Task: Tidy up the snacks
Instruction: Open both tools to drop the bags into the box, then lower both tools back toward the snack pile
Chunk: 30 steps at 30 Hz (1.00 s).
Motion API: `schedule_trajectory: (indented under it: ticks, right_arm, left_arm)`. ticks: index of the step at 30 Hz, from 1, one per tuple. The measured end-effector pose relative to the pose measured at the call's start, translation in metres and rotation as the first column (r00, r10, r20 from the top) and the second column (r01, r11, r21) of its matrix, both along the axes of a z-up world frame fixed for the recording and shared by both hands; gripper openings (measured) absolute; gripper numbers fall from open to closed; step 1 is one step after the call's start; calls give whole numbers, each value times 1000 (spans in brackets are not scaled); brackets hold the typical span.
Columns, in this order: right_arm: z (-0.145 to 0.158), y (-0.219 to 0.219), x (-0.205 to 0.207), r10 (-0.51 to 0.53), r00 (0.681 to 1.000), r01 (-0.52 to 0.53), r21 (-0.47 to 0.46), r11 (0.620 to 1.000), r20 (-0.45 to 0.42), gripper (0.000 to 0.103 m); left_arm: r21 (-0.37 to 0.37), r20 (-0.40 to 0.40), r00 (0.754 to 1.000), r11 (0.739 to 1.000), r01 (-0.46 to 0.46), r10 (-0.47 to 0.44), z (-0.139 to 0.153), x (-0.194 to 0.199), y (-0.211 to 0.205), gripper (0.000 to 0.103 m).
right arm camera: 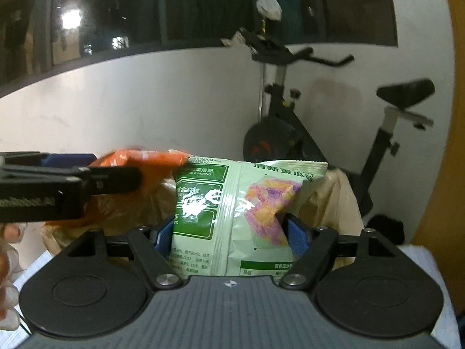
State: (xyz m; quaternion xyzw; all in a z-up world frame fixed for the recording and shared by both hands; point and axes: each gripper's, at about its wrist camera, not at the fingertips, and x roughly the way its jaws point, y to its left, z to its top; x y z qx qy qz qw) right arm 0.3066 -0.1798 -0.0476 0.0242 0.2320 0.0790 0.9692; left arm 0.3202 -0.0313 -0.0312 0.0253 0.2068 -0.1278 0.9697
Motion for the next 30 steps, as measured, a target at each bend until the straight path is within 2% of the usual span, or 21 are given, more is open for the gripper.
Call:
schedule_trajectory:
  ticks: [3,6,14,21,30]
  right_arm:
    - [-2,-10,-2,-18,1000,19,50,999,-25,81]
    - [1,-17,-10,-37,999,37,66,997,-9,89]
    - [15,-16,-29,-16,1000,15,62,998,13,89]
    - [27,-15,-53,11,999,-12,43,999,34,89]
    - [29,-23,-88,36,998,-37,23,999,44,89]
  left_arm:
    - [-31,-4,1000,999,12,-12,0,-5,5,87]
    - [-26,-3,1000,1000,3,-3,0,-8,8,88]
    - [-55,-21,1000,998,-25,24,6,-27,21,88]
    - [-75,-54,995,994,-84,80,16,-43,44,88]
    - [-57,-28,993,992,-113,112,28,-77,61,88]
